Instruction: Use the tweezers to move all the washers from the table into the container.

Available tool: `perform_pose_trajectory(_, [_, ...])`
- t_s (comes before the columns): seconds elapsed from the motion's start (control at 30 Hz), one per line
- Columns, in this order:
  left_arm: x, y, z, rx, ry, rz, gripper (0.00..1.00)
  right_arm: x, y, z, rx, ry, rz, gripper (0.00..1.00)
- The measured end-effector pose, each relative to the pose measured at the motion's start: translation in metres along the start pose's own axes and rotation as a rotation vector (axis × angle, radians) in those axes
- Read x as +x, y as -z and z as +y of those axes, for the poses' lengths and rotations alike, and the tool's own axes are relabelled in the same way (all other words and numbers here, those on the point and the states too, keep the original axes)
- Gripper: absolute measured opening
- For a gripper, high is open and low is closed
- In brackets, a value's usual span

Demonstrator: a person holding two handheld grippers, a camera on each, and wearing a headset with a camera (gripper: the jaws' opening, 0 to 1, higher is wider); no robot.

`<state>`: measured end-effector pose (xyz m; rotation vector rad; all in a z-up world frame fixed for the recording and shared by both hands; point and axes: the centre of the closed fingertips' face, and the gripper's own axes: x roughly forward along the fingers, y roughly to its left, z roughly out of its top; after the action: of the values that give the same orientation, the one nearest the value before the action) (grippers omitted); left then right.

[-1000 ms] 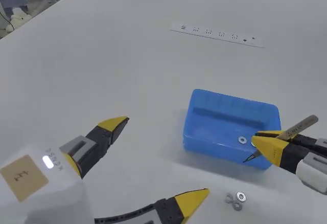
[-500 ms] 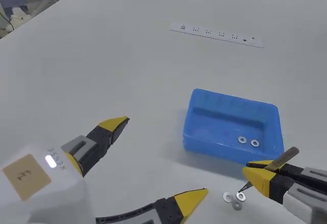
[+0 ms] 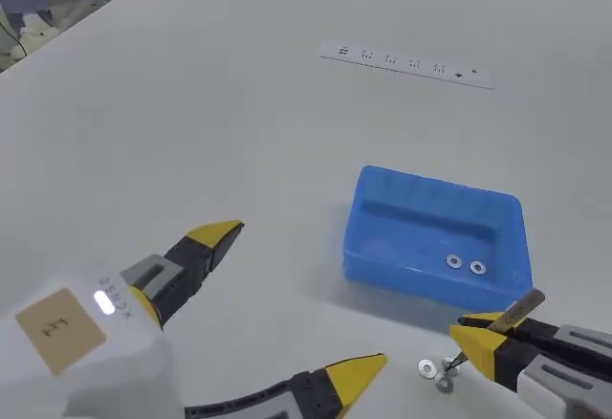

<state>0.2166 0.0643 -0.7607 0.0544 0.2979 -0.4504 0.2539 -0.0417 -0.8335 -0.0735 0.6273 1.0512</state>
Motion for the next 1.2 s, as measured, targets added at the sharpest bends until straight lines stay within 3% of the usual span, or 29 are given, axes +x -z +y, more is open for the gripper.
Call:
perform_pose_trajectory(0.8, [0.0001,0.0014,-0.0004,0.005,0.008,0.007,0.84,0.0026,0.0009,0.0052,-0.111,-0.017,-0.002,0.04])
perform_pose_trajectory(1.1, [0.0000,0.0022,-0.0004,0.011,0.011,0.010,0.83,0.0010,0.0047,0.0089,-0.228,-0.015,0.003,0.03])
perform_pose_trajectory(1.2, [-0.0002,0.0020,-0.0001,0.009,0.010,0.009,0.83,0.0018,0.0029,0.0065,-0.171,-0.014,-0.015,0.03])
